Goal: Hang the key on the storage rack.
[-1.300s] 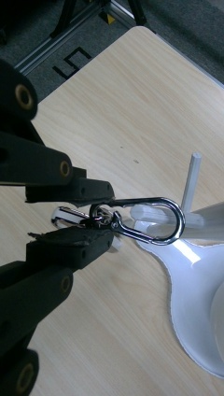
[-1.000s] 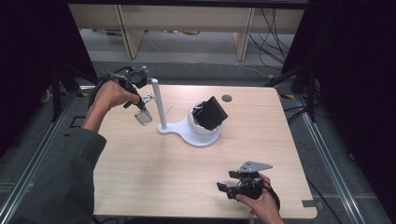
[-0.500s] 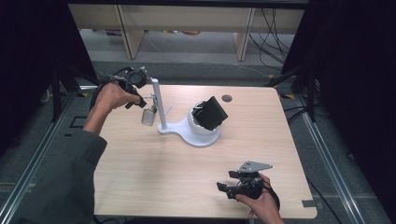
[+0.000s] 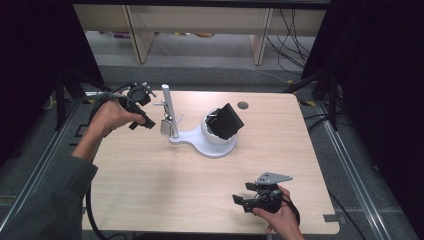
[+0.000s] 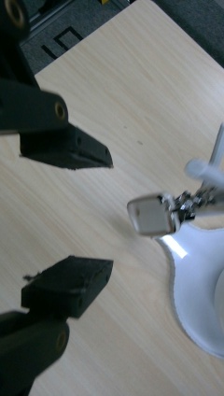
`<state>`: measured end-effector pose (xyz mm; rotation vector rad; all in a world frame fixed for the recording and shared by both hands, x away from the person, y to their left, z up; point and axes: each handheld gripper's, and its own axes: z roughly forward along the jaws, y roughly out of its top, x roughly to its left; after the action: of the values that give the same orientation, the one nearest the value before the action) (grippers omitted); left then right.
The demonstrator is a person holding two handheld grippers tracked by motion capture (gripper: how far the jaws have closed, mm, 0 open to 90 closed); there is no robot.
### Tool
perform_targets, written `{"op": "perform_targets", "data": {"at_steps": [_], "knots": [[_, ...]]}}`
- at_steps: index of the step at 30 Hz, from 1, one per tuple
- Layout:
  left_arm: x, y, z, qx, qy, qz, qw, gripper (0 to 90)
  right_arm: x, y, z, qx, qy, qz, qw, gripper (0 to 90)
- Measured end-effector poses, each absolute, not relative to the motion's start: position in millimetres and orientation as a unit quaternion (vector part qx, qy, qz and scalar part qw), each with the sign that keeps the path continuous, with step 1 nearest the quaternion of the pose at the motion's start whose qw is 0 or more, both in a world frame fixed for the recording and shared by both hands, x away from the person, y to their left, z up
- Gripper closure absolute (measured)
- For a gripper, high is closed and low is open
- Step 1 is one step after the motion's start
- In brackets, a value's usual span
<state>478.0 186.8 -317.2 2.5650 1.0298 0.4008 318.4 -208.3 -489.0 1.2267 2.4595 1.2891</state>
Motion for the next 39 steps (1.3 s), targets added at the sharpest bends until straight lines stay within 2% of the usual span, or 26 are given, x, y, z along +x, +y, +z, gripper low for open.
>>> {"op": "perform_targets", "data": {"at_steps": [2,5,6,11,14,15,23,24,31,39], "knots": [[465.3,188.7,-322.4,0.908,0.354,0.139,0.173,36.9,319.2,-209.4,-489.4,0.396,0.812,0.424,0.066,29.7],[455.5,190.0,-327.4,0.91,0.342,0.149,0.179,33.1,319.9,-209.2,-489.6,0.396,0.812,0.423,0.064,29.7],[445.9,189.8,-331.9,0.912,0.342,0.137,0.182,30.2,318.8,-208.4,-489.4,0.401,0.81,0.424,0.06,29.7],[434.0,190.3,-343.4,0.91,0.339,0.138,0.197,26.7,319.5,-208.3,-490.2,0.394,0.813,0.423,0.065,29.7],[418.1,189.0,-357.1,0.907,0.328,0.135,0.228,26.6,317.4,-206.6,-490.0,0.412,0.805,0.424,0.048,29.7],[414.1,188.7,-360.0,0.908,0.327,0.128,0.23,26.4,320.0,-209.0,-490.3,0.398,0.812,0.423,0.066,29.7],[379.0,183.6,-387.8,0.912,0.302,0.106,0.257,24.3,318.7,-207.2,-490.7,0.404,0.808,0.426,0.055,29.7],[376.2,183.0,-390.4,0.911,0.301,0.106,0.262,24.3,319.7,-208.6,-490.4,0.397,0.812,0.422,0.065,29.7],[362.6,181.2,-408.3,0.91,0.294,0.092,0.277,23.7,319.7,-208.7,-491.0,0.405,0.808,0.426,0.053,29.7],[355.4,182.7,-421.1,0.903,0.297,0.097,0.294,23.4,319.9,-209.9,-490.4,0.405,0.807,0.425,0.065,29.7]]}}
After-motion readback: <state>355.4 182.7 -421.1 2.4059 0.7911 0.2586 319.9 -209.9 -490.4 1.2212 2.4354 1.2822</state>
